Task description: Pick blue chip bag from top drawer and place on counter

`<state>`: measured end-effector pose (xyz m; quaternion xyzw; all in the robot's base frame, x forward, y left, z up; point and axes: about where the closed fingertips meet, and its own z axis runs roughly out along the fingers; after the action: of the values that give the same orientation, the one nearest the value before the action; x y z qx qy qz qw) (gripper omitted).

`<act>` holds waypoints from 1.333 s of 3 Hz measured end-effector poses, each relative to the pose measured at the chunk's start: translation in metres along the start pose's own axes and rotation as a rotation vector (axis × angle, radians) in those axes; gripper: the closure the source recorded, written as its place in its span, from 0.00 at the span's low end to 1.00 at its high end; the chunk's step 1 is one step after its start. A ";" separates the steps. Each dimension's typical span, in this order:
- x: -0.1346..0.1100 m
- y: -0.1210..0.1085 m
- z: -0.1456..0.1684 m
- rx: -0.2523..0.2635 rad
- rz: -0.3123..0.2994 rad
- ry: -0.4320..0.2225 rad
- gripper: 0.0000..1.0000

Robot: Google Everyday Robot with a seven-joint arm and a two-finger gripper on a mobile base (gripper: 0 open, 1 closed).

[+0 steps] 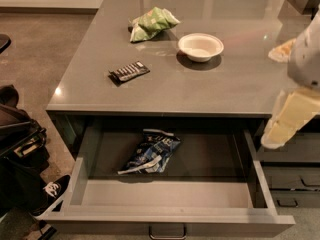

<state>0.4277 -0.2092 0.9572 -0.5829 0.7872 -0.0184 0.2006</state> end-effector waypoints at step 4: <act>0.005 0.071 0.087 -0.029 0.229 -0.285 0.00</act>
Offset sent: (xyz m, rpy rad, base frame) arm -0.0140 0.0108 -0.0323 0.1103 -0.0225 -0.0354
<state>0.3915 -0.1737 0.8569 -0.4889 0.8122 0.0986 0.3026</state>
